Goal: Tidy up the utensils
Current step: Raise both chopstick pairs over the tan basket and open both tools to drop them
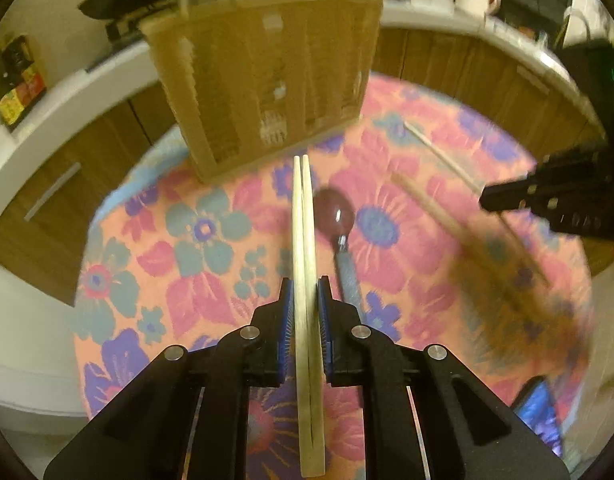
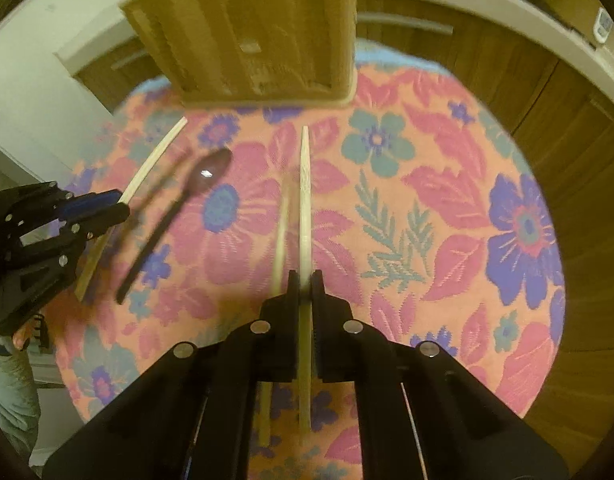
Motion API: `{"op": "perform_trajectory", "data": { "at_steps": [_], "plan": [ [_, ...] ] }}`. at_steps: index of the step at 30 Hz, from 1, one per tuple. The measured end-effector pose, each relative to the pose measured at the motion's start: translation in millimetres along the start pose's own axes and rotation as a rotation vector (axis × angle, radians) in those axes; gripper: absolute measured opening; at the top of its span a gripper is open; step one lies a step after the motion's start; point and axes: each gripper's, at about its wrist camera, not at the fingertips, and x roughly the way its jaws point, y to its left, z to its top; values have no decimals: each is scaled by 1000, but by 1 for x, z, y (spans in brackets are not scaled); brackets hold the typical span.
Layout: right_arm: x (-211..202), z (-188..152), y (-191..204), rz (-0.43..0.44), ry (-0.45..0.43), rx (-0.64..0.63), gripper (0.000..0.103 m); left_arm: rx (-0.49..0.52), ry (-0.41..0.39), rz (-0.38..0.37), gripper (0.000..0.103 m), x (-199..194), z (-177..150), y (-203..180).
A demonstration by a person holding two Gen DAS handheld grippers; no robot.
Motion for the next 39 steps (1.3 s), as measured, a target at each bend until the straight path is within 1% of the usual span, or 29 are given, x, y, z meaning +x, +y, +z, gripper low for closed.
{"op": "perform_trajectory", "data": {
  "at_steps": [4, 6, 7, 9, 11, 12, 13, 14, 15, 18, 21, 22, 24, 26, 28, 30, 33, 35, 39],
  "plan": [
    [-38, 1, 14, 5, -112, -39, 4, -53, -162, -48, 10, -48, 14, 7],
    [-60, 5, 17, 18, -177, -48, 4, -64, -220, -47, 10, -66, 21, 8],
    [-70, 7, 19, 27, -205, -51, 4, -72, -273, -48, 10, -80, 26, 10],
    [-90, 14, 24, 41, -275, -58, 4, -84, -330, -57, 10, -94, 33, 13],
    [-110, 21, 25, 51, -347, -64, 4, -100, -412, -68, 10, -113, 42, 15],
    [-115, 25, 29, 58, -373, -64, 4, -103, -440, -72, 10, -120, 45, 16],
    [-122, 29, 30, 70, -409, -65, 4, -108, -490, -74, 10, -130, 51, 18],
    [-125, 33, 31, 77, -434, -64, 4, -112, -517, -73, 10, -135, 55, 18],
    [-134, 38, 31, 83, -477, -65, 4, -121, -545, -73, 10, -140, 61, 21],
    [-146, 51, 33, 97, -544, -56, 4, -149, -608, -78, 10, -149, 73, 24],
    [-155, 62, 32, 94, -618, -53, 4, -169, -706, -61, 10, -156, 85, 32],
    [-157, 65, 30, 99, -641, -51, 4, -176, -725, -66, 10, -158, 88, 34],
    [-157, 75, 24, 100, -686, -35, 4, -201, -786, -90, 10, -158, 95, 41],
    [-156, 85, 21, 101, -726, -19, 4, -218, -830, -99, 10, -156, 100, 47],
    [-155, 94, 20, 96, -760, -4, 4, -235, -857, -104, 10, -150, 109, 51],
    [-150, 105, 19, 99, -793, 10, 4, -251, -875, -89, 10, -144, 118, 55],
    [-144, 120, 19, 91, -847, 26, 4, -249, -896, -41, 10, -131, 129, 56],
    [-139, 130, 20, 81, -871, 33, 4, -241, -901, -42, 10, -120, 136, 57],
    [-118, 149, 27, -29, -929, 22, 4, -218, -916, -46, 10, -108, 146, 54]
  ]
}}
